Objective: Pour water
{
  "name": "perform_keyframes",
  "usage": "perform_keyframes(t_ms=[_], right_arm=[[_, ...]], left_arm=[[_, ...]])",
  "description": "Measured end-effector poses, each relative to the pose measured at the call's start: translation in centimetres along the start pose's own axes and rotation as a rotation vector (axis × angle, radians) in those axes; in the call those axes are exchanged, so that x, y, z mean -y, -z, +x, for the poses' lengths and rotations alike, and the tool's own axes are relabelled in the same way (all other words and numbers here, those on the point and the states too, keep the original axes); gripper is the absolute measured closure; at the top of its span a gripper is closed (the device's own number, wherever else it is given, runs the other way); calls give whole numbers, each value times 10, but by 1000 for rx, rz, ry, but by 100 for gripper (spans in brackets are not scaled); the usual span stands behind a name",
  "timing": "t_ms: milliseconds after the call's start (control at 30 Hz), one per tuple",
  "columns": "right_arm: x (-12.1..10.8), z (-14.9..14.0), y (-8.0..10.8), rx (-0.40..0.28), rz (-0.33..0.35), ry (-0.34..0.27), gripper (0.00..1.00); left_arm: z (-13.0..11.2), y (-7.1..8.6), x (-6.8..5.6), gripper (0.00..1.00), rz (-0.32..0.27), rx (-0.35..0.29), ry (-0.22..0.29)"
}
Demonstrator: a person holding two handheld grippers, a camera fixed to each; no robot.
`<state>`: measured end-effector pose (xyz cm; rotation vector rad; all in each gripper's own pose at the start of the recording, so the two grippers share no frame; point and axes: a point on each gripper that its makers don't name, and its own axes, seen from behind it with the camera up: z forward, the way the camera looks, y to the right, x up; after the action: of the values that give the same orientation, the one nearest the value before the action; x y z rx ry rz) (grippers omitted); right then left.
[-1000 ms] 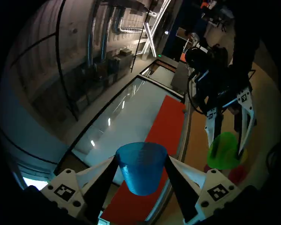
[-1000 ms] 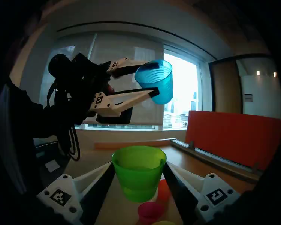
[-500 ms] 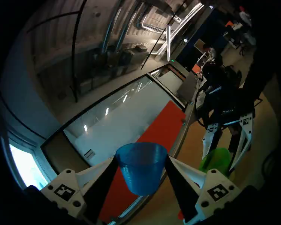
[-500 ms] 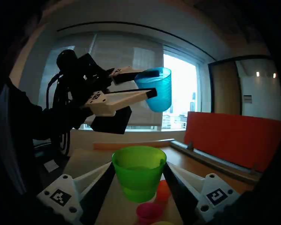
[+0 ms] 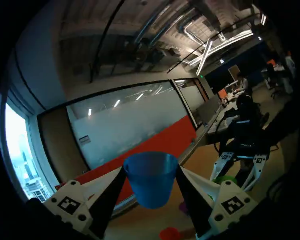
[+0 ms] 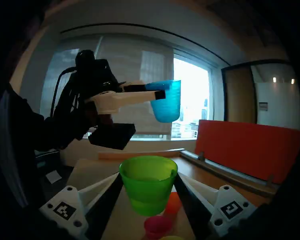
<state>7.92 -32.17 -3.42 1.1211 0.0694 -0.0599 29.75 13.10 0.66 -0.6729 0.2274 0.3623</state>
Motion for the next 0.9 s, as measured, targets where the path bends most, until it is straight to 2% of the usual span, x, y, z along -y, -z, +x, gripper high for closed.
perform_keyframes(t_ms=[200, 300, 500, 900], right_arm=[[-1, 1, 2, -1, -6, 1, 11], [-2, 1, 4, -2, -8, 0, 11], [-1, 2, 4, 0, -10, -2, 11], [1, 3, 4, 19, -8, -24, 11]], left_arm=[[-1, 1, 0, 14, -30, 10, 163], [-1, 2, 2, 14, -33, 14, 207], [-12, 4, 1, 14, -40, 58, 228], [-40, 8, -5, 14, -53, 138, 302]])
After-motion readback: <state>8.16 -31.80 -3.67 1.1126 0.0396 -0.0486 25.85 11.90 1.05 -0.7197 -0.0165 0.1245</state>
